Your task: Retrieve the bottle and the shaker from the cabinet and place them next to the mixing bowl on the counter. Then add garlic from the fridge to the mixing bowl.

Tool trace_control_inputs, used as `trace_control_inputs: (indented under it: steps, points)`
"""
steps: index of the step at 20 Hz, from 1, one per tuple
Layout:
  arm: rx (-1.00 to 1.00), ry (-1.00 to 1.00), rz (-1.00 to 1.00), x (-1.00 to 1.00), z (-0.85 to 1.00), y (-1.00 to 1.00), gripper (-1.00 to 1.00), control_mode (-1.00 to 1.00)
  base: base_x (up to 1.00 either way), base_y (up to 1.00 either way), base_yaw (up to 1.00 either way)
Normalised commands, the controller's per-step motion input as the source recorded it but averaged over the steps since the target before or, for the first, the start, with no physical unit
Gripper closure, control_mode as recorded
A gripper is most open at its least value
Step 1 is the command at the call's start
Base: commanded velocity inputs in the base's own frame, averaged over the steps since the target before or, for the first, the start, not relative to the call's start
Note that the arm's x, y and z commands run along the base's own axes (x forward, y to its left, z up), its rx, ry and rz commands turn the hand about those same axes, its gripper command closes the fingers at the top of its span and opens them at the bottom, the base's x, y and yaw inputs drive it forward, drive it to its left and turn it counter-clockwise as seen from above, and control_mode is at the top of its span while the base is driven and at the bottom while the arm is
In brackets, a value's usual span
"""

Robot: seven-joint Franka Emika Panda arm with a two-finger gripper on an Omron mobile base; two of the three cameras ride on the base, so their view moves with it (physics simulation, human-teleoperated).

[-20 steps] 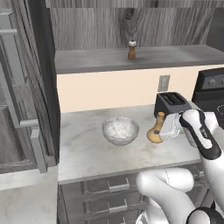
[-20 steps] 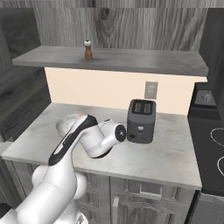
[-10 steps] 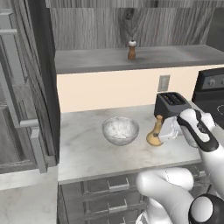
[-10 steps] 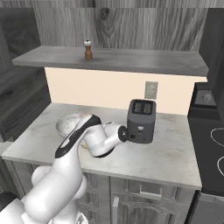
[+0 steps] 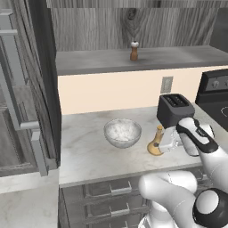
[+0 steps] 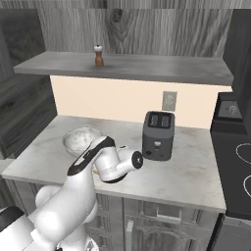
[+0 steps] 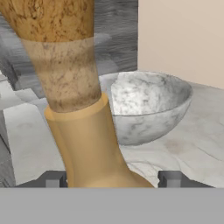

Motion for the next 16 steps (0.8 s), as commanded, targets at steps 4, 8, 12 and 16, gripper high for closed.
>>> trace_control_inputs:
  steps: [4,8,12,16]
  points:
    - [0.0,0.0,0.0,0.18,-0.34,0.0,1.0,-1.0,0.0,0.0,0.0]
    - [0.0,0.0,0.0,0.16,-0.16,0.0,1.0,-1.0,0.0,0.0,0.0]
    - [0.0,0.0,0.0,0.09,-0.07,0.0,1.0,-1.0,0.0,0.0,0.0]
    - [0.0,0.0,0.0,0.24,0.0,-0.03,1.0,-1.0,0.0,0.0,0.0]
